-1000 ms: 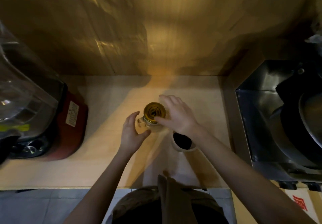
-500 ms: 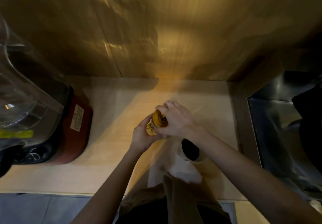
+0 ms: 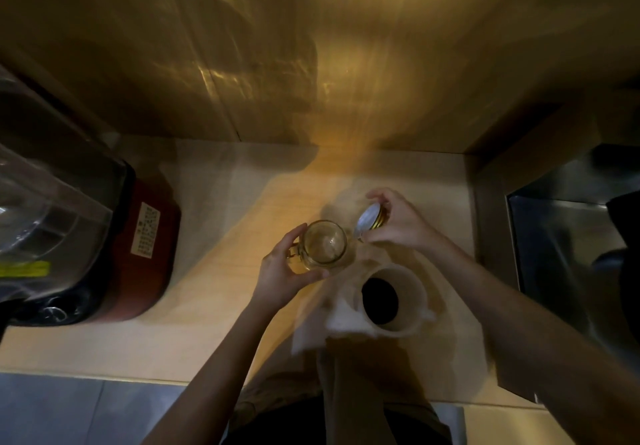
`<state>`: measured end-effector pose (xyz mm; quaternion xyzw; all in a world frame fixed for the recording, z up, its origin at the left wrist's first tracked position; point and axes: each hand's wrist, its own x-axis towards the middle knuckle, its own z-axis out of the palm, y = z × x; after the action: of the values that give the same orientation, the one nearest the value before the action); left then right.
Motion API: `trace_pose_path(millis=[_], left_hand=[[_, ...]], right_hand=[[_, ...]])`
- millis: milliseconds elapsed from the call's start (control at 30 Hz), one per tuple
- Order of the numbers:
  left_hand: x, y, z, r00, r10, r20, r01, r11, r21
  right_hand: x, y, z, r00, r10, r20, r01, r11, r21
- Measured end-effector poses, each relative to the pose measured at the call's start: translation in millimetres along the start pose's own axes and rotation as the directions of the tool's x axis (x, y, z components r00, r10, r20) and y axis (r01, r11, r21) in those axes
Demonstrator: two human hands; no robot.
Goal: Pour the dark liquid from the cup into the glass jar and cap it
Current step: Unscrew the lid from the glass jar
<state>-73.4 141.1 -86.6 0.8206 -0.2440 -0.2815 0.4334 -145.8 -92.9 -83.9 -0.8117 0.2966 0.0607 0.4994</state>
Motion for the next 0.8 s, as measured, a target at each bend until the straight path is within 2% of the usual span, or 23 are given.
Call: trace_pose_path(millis=[133,233,433,633,800], left_hand=[[0,1,0,1.0,0.0,-0.001,0.0,1.0,0.007],[-1,2,2,1.0,-0.003,-0.007,0.003,1.0,0.012],[-2,3,2,1.0,-0.013,-0.003,0.013,1.0,0.025],[-3,7,2,1.0,0.0,-0.006,0.001,0.998,0.064],[-5,8,2,1.0,0.01,0.0,-0.01,0.992,0.124]], right_hand=[[4,17,16,0.985,-0.063,-0.162,0.067,0.998,0.016],[5,26,22,0.968,-0.106,-0.228,0.092,0.993,-0.068],[1,45,29,0.96,-0.178,-0.216,0.105,0.945,-0.311],[0,49,29,0.967,-0.19,-0.167,0.106,0.904,-0.414],[-4,42,23,0.979,-0.122,-0.164,0.042,0.905,-0.422]])
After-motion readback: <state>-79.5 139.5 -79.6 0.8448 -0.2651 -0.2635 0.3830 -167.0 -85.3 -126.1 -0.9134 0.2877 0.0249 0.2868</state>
